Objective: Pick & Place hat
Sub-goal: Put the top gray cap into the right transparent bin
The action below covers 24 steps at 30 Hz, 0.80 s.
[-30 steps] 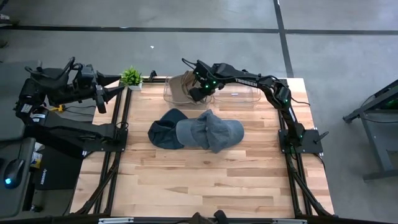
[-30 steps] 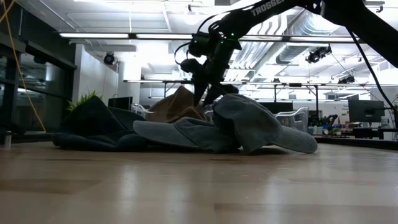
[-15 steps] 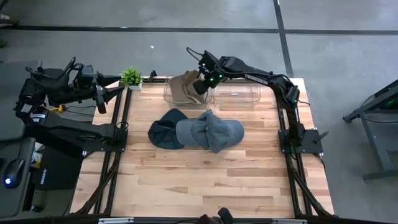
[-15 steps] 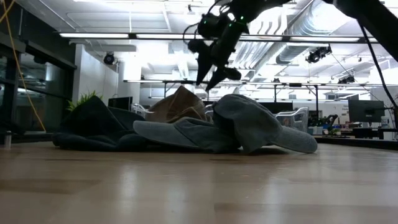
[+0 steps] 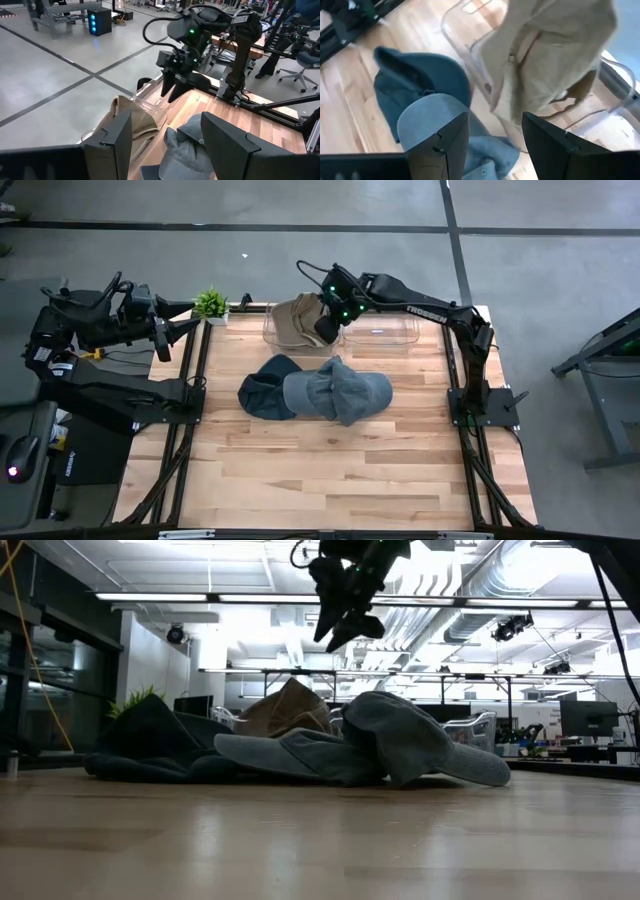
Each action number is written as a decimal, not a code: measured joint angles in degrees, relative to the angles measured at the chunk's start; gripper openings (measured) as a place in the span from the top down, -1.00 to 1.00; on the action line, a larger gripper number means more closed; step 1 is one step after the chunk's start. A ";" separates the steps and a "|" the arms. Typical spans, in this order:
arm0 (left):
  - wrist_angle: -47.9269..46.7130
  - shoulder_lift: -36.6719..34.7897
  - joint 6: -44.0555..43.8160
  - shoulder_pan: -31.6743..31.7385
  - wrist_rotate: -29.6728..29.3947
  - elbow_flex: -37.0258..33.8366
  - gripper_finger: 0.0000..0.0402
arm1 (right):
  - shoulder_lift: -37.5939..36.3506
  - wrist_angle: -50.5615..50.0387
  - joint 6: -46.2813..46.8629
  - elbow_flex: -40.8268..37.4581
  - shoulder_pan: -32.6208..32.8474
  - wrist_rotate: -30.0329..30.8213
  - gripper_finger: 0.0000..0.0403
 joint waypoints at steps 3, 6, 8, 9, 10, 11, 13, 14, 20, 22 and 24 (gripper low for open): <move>0.00 -0.01 -0.39 0.01 -0.02 0.01 0.04 | -0.02 -0.39 -0.55 -0.10 2.19 0.08 0.12; -0.02 0.00 -0.39 0.00 -0.02 -0.01 0.04 | -0.02 -0.65 -0.39 -0.98 4.72 2.03 0.12; -0.04 0.00 -0.39 -0.01 -0.02 0.01 0.04 | -0.02 -1.46 0.36 -1.09 6.33 3.49 0.12; -0.10 0.00 -0.39 0.01 -0.02 0.01 0.04 | -0.02 -1.53 0.61 -1.09 7.18 4.00 0.12; -0.11 0.00 -0.39 0.01 -0.02 -0.01 0.04 | -0.02 -1.53 0.67 -1.09 8.08 4.37 0.12; -0.11 0.00 -0.39 0.00 -0.02 0.00 0.04 | -0.02 -1.60 0.67 -1.09 9.02 5.04 0.12; -0.13 0.00 -0.39 0.01 -0.02 -0.01 0.04 | -0.02 -2.37 0.67 -1.09 10.83 6.83 0.12; -0.12 0.00 -0.39 0.01 -0.02 -0.01 0.04 | -0.03 -3.05 0.69 -1.09 11.74 7.66 0.12; -0.15 0.00 -0.42 0.01 0.82 0.00 0.04 | -0.02 -8.66 5.63 -1.09 16.25 12.05 0.12; -0.22 0.00 -0.61 -0.01 1.56 0.00 0.04 | -0.02 -10.91 9.77 -1.09 17.50 13.30 0.12; -0.92 0.31 -1.14 0.01 2.18 0.00 0.04 | -0.02 -14.07 14.16 -1.09 18.62 14.63 0.12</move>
